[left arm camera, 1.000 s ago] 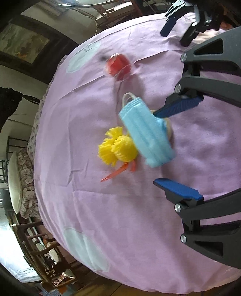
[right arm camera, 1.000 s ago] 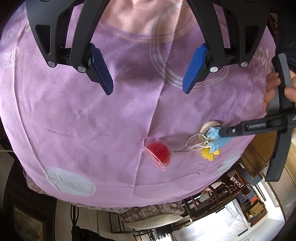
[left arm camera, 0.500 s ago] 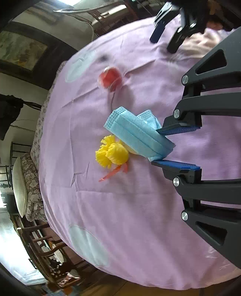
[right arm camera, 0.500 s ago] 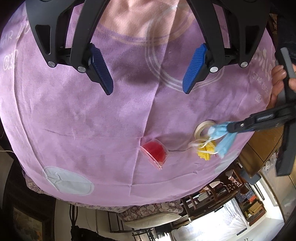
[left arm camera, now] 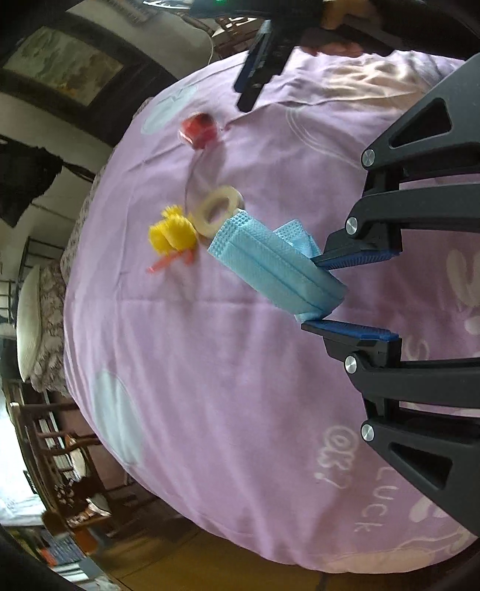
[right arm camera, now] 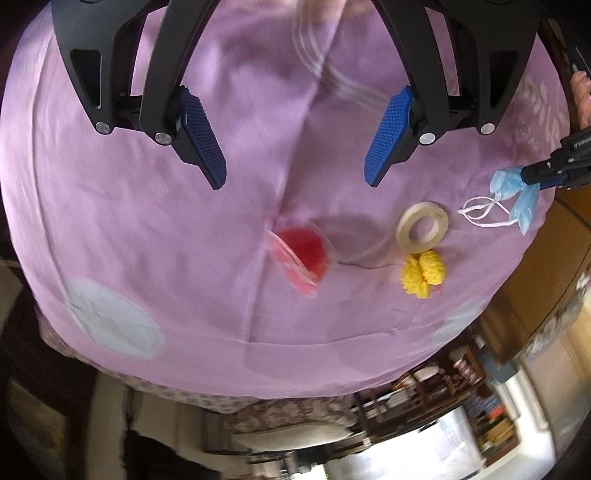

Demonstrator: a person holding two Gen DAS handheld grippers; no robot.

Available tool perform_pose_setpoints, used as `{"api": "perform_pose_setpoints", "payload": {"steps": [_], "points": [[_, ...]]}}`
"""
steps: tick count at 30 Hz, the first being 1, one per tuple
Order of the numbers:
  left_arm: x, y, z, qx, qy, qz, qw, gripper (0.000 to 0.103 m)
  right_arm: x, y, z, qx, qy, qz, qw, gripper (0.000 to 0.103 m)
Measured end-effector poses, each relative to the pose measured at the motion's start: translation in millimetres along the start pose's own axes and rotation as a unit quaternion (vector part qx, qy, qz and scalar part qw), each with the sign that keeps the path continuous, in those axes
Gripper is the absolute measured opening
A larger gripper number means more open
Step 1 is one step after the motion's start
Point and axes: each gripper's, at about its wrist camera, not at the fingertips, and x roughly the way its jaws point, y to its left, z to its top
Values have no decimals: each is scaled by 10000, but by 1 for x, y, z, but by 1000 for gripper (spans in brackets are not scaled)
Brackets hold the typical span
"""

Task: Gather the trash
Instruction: 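Grasp the blue face mask with the left tool and lift it, then grasp the red plastic cup with the right tool and lift it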

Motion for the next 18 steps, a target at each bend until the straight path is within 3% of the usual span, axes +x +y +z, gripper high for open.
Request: {"api": "perform_pose_setpoints", "payload": {"steps": [9,11,13,15,18], "points": [[4,13,-5,-155,63,-47,9998,27,37,11,36,-455,80,-517,9976,74],[5,14,-4,-176,79,-62,9998,27,43,12,41,-502,90,-620,9968,68],[6,15,-5,-205,82,-79,9997,27,47,13,43,-536,144,-664,9962,50],[6,15,-5,-216,92,-85,9997,27,49,15,43,-583,185,-681,9958,39],[5,16,-6,-243,104,-106,9996,27,42,17,41,-626,40,-782,9950,36]]}}
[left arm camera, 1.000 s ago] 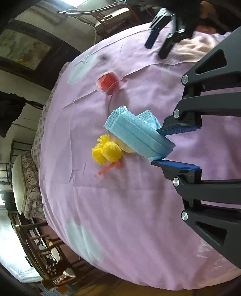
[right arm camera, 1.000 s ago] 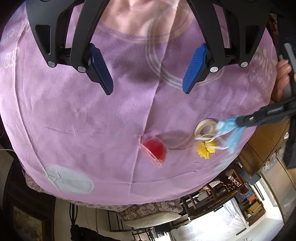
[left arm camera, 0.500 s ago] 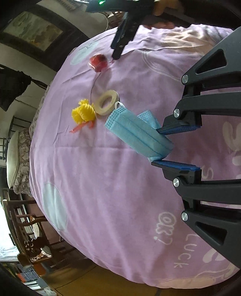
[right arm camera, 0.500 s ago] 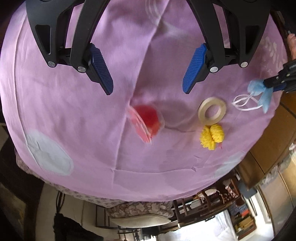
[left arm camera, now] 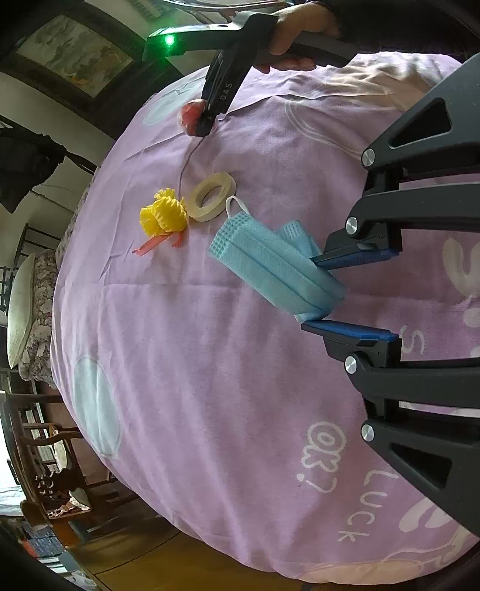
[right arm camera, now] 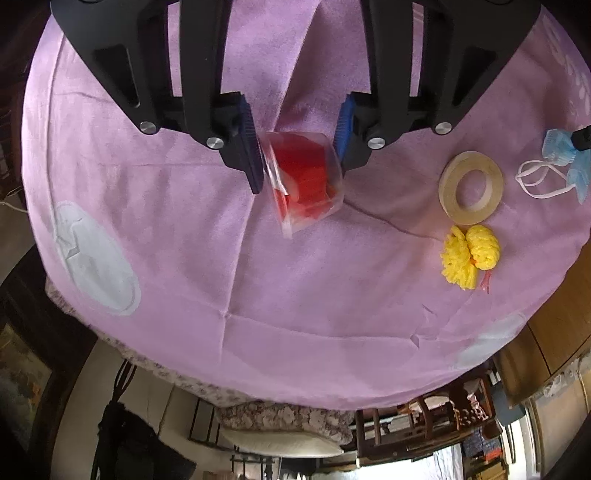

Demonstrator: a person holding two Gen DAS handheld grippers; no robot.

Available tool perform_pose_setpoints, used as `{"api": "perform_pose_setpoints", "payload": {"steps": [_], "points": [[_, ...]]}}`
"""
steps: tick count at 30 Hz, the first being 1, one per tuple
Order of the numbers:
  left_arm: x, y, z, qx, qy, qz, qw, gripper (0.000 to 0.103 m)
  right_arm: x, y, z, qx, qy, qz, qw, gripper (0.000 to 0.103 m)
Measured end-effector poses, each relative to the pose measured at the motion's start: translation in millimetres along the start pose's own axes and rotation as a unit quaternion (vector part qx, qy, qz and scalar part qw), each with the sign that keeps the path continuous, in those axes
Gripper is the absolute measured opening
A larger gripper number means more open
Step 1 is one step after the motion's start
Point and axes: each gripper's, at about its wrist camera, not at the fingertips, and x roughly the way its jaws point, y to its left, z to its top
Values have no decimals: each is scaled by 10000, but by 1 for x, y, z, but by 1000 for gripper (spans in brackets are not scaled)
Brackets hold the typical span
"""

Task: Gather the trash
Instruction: 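Grasp the red plastic cup with the right tool and lift it, then carry the mask and red cup over the red wastebasket with both tools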

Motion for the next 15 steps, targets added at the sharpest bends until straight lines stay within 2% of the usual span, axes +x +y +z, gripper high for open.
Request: {"api": "perform_pose_setpoints", "payload": {"steps": [3,8,15], "points": [[-3,-1,-2,-6,-6,-27,10000,27,-15,-1,-7,118,-90,186,9997,32],[-16,-3,-9,-36,-69,-81,9999,27,-50,-4,-24,349,-284,488,9978,32],[-44,-2,-31,-131,-175,-113,9997,27,-93,9,-59,358,-263,844,9954,32]]}}
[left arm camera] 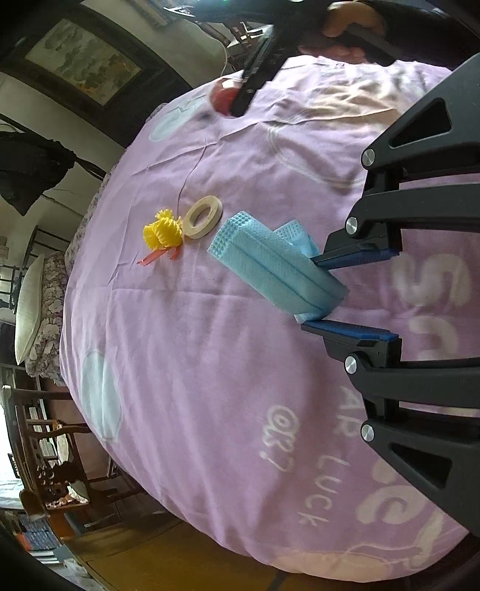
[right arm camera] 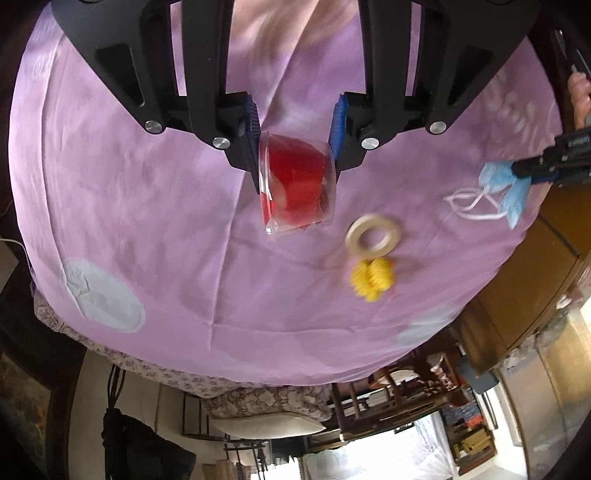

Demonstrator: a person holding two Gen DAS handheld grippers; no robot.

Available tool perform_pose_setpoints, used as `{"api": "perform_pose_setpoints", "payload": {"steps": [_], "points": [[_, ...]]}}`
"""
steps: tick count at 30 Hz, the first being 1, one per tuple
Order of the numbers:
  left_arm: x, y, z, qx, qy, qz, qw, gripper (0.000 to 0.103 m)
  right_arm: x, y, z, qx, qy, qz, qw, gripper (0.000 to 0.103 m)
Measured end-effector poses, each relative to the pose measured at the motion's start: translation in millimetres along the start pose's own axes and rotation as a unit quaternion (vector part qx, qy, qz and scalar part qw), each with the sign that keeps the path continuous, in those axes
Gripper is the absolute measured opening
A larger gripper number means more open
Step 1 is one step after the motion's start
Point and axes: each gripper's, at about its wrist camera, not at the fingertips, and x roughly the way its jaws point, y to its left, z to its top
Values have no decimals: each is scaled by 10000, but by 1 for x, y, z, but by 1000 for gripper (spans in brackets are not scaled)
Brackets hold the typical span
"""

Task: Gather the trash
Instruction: 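Carry the mask and red cup over the red wastebasket with both tools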

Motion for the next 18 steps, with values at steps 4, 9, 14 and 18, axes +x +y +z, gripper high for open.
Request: {"api": "perform_pose_setpoints", "payload": {"steps": [4,9,14,18], "points": [[-24,6,-15,-132,-136,-47,9998,27,-22,16,-20,-33,-35,56,10000,32],[-54,14,-35,-245,-325,-59,9992,27,-49,31,-40,8,-62,157,9999,32],[-79,20,-58,-307,-446,-75,9985,28,-66,51,-55,-99,-25,245,9996,32],[-93,31,-76,-429,-521,-59,9977,28,-75,74,-68,-284,6,355,9990,32]]}}
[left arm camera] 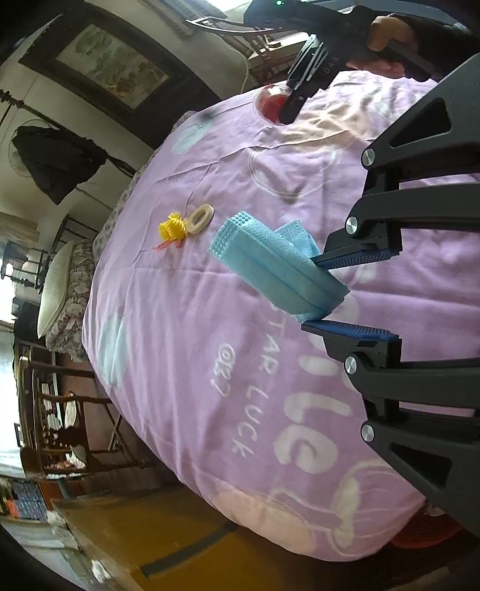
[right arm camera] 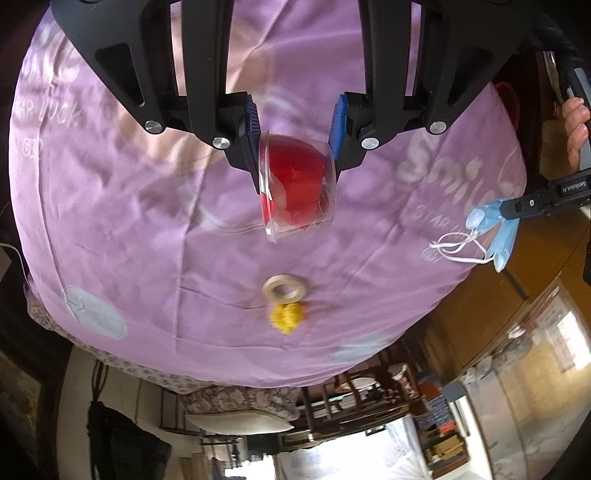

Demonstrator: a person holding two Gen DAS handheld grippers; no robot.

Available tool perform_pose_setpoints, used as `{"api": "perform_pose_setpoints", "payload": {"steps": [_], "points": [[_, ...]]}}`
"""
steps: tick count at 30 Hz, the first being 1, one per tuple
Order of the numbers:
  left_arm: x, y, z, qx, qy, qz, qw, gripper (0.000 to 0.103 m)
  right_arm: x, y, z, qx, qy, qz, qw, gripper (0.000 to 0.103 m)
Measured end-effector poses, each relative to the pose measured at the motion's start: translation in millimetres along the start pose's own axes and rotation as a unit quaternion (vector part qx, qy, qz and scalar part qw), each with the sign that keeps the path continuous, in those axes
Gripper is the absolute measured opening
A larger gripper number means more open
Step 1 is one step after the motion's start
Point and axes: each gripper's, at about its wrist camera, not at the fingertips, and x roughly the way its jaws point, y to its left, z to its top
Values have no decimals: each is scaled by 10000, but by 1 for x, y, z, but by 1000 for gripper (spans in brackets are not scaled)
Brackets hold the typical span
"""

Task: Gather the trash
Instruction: 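Carry the mask and red cup over the red wastebasket with both tools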

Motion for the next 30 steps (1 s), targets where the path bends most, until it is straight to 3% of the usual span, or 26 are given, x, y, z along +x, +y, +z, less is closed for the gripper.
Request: {"api": "perform_pose_setpoints", "payload": {"steps": [19,25,30], "points": [[-63,77,-53,-699,-308,194,9969,28,1,127,-18,-980,241,716,9923,32],[-92,110,-77,-993,-469,353,9933,28,2,191,-22,-1504,294,1082,9822,32],[-116,146,-106,-1360,-554,534,9877,28,4,259,-35,-2066,441,1433,9669,32]]}}
